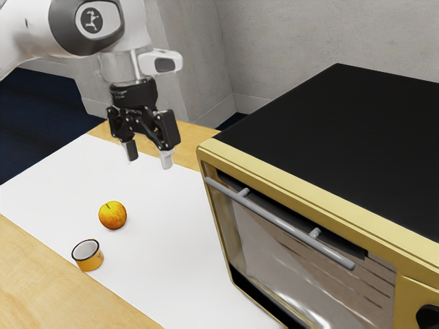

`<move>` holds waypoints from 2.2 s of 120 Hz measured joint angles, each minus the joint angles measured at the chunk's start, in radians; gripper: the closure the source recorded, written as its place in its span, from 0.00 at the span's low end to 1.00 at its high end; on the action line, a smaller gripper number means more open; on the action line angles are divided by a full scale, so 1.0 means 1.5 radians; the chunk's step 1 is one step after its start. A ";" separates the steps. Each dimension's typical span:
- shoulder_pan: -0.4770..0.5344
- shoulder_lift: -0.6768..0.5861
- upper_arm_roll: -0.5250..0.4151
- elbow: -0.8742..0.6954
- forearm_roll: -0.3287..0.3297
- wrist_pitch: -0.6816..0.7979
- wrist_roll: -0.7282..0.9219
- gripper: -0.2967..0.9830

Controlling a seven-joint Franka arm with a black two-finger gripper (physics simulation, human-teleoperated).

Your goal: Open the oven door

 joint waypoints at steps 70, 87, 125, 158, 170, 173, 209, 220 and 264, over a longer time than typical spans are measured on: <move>-0.026 -0.279 -0.427 0.135 -0.079 0.077 0.365 0.24; -0.064 -0.450 -0.359 -0.126 -0.088 0.102 0.501 0.23; -0.141 -0.604 -0.259 -0.533 -0.148 0.231 0.745 0.23; -0.130 -0.490 -0.297 -0.494 -0.134 0.325 0.835 0.23; -0.129 -0.479 -0.279 -0.487 -0.116 0.339 0.848 0.23; -0.129 -0.478 -0.272 -0.487 -0.111 0.342 0.850 0.23; -0.129 -0.415 -0.263 -0.403 -0.091 0.347 0.860 0.23; -0.129 -0.373 -0.263 -0.382 -0.081 0.347 0.858 0.23; -0.131 -0.313 -0.265 -0.362 -0.042 0.352 0.847 0.23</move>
